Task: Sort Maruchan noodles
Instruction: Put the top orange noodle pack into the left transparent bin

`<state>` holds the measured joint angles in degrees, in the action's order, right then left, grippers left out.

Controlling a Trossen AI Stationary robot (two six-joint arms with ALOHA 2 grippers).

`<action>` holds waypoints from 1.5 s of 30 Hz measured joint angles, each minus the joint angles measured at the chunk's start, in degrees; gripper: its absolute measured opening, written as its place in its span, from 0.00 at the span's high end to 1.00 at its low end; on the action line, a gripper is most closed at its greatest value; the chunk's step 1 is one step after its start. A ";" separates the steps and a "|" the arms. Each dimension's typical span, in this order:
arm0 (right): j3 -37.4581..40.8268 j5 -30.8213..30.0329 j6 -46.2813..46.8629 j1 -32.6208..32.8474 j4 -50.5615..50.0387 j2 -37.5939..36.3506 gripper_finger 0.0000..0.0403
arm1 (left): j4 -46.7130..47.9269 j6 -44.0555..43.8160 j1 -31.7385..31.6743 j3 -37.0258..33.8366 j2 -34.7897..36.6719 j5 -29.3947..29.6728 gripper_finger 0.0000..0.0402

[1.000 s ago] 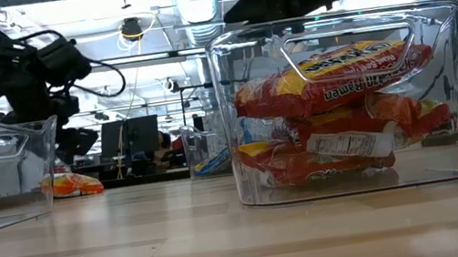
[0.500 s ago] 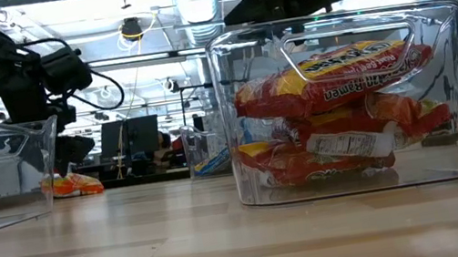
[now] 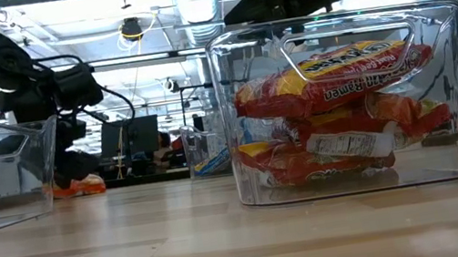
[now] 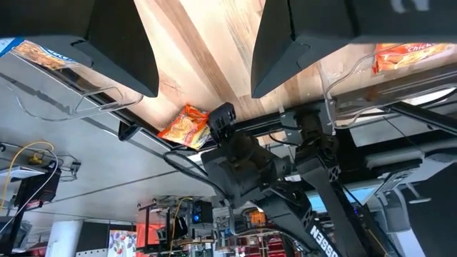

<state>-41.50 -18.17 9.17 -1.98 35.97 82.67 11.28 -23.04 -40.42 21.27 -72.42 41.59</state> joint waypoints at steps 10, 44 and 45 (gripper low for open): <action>0.00 0.02 -0.02 0.00 -0.15 0.00 0.38 | -0.98 7.03 2.88 -0.03 2.75 2.48 0.99; -0.07 0.07 1.34 -0.04 -1.03 0.00 0.38 | 10.31 -7.60 15.04 -2.45 24.90 3.68 0.73; -0.07 0.07 1.17 -0.04 -1.04 0.00 0.38 | 7.98 -7.14 14.67 -3.53 23.85 3.49 0.70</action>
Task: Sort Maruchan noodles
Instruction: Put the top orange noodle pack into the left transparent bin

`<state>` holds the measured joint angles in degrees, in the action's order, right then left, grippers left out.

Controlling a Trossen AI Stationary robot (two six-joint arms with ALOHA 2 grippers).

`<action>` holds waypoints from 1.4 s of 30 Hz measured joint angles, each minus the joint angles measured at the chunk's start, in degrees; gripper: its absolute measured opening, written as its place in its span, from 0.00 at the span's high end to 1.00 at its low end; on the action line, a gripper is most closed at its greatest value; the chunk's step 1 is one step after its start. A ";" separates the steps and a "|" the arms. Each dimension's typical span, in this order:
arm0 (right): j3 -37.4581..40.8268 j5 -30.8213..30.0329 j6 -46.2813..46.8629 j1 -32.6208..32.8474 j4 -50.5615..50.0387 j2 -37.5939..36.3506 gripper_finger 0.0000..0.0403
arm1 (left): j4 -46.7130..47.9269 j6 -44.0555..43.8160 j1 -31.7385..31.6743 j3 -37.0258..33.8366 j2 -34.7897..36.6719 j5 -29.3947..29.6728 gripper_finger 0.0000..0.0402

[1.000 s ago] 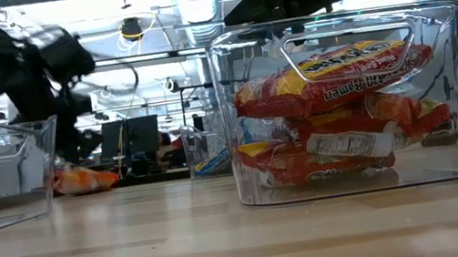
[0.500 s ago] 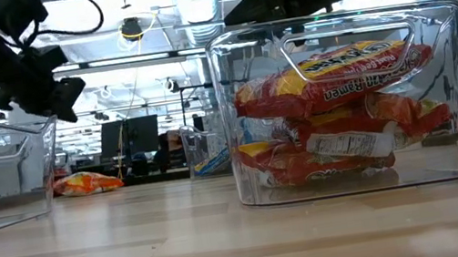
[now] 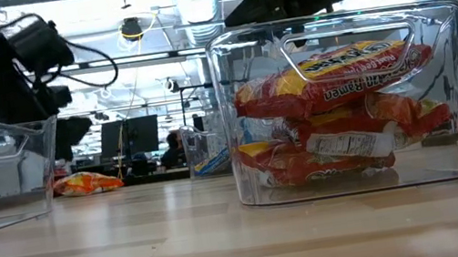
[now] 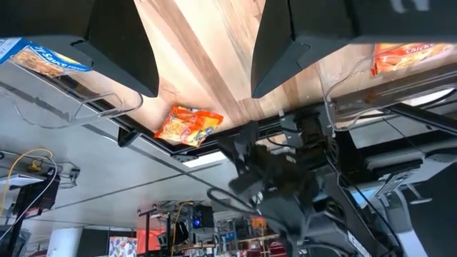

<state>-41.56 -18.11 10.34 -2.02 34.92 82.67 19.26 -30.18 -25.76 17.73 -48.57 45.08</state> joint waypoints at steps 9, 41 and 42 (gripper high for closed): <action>0.00 0.00 -0.28 -0.07 -0.38 0.00 0.38 | -13.64 4.10 -5.45 -4.52 -4.27 -4.28 0.55; 0.00 -0.09 0.34 -0.39 -1.62 0.10 0.38 | -29.56 0.19 -13.33 -9.92 0.46 -9.60 0.55; 0.00 -0.09 0.34 -0.39 -1.79 0.11 0.38 | -29.20 0.25 -13.33 -9.92 0.47 -7.35 0.55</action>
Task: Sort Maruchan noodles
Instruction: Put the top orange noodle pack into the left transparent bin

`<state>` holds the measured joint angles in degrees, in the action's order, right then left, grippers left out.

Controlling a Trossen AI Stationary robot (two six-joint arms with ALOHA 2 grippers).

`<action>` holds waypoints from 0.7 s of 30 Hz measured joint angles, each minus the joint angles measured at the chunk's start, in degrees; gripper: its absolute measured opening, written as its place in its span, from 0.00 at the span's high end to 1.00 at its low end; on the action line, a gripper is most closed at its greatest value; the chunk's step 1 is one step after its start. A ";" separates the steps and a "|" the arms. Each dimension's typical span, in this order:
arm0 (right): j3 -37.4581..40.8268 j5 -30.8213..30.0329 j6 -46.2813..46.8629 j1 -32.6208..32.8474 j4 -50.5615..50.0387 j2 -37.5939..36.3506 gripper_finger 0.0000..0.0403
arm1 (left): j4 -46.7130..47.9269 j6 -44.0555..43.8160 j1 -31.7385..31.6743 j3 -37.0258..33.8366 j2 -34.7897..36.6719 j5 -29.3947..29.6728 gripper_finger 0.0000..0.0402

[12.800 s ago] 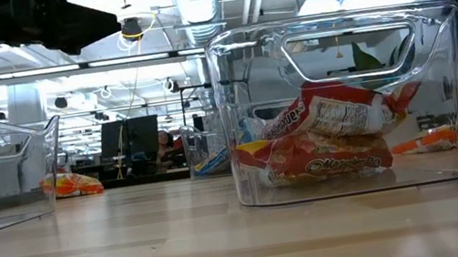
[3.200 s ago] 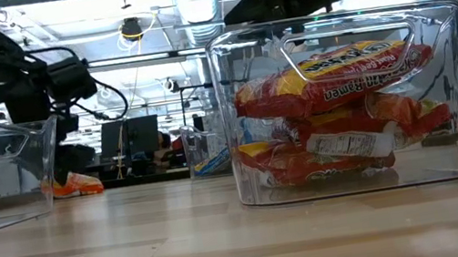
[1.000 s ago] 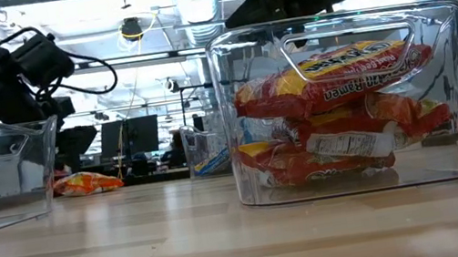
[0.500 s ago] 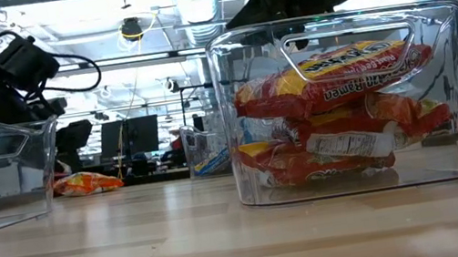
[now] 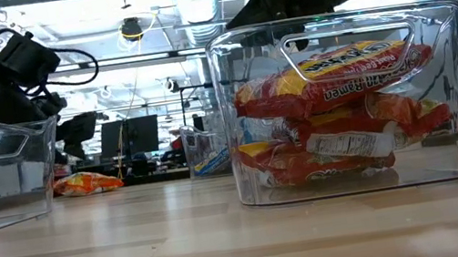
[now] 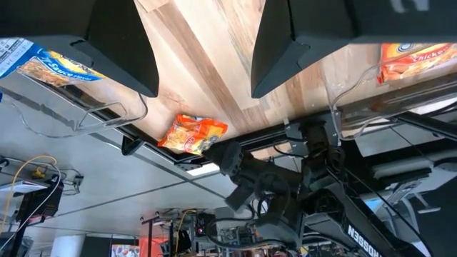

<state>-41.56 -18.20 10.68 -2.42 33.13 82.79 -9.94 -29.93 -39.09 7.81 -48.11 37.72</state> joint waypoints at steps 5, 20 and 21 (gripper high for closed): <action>0.00 -0.03 0.00 0.00 -0.40 0.02 0.38 | -4.26 -1.84 -0.02 -4.45 -0.01 3.03 0.55; 0.00 -0.17 -0.02 0.00 -0.35 0.04 0.38 | -12.51 0.33 1.27 -7.12 -1.51 3.50 0.55; 0.00 -0.17 -0.02 0.00 -0.35 0.04 0.38 | -12.57 0.37 1.27 -7.12 -2.01 3.58 0.55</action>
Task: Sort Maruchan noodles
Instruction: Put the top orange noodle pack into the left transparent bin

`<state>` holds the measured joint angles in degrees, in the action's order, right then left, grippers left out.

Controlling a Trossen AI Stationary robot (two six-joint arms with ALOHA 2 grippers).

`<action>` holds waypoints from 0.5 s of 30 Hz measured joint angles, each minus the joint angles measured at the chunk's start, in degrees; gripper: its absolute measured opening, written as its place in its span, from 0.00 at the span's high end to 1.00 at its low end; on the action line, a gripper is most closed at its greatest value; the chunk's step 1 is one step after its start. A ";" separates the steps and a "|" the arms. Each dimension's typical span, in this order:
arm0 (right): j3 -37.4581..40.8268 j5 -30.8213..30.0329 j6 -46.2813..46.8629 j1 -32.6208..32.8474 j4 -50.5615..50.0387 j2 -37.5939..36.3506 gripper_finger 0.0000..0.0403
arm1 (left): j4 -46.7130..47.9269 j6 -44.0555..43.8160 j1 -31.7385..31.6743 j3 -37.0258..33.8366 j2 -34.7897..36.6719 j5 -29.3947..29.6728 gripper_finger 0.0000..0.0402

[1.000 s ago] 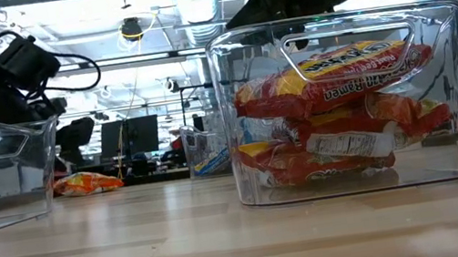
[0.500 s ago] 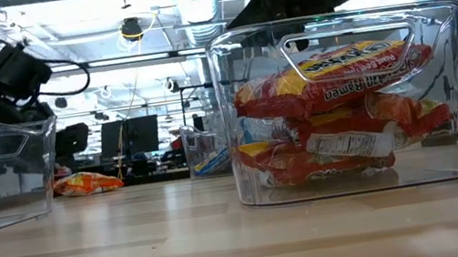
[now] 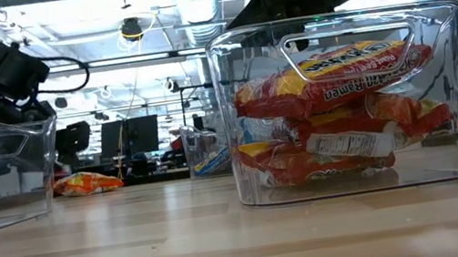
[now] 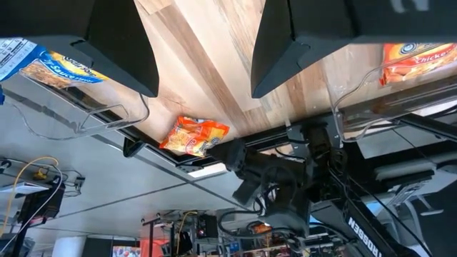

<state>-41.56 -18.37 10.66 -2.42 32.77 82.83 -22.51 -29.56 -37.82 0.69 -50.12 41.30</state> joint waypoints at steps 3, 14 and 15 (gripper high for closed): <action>0.00 -0.02 0.00 -0.17 0.08 0.02 0.38 | 1.13 1.05 0.02 1.02 -2.38 0.00 0.55; 0.04 -0.04 1.40 -1.49 -0.22 0.04 0.38 | -3.50 2.54 -0.20 4.42 -15.28 1.07 0.55; 0.07 -0.04 1.40 -1.49 -0.22 0.04 0.38 | -4.23 2.46 -0.30 4.42 -16.46 1.47 0.55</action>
<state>-41.50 -18.41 12.05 -3.90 32.56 82.87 -26.74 -27.10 -38.12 5.10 -66.57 42.77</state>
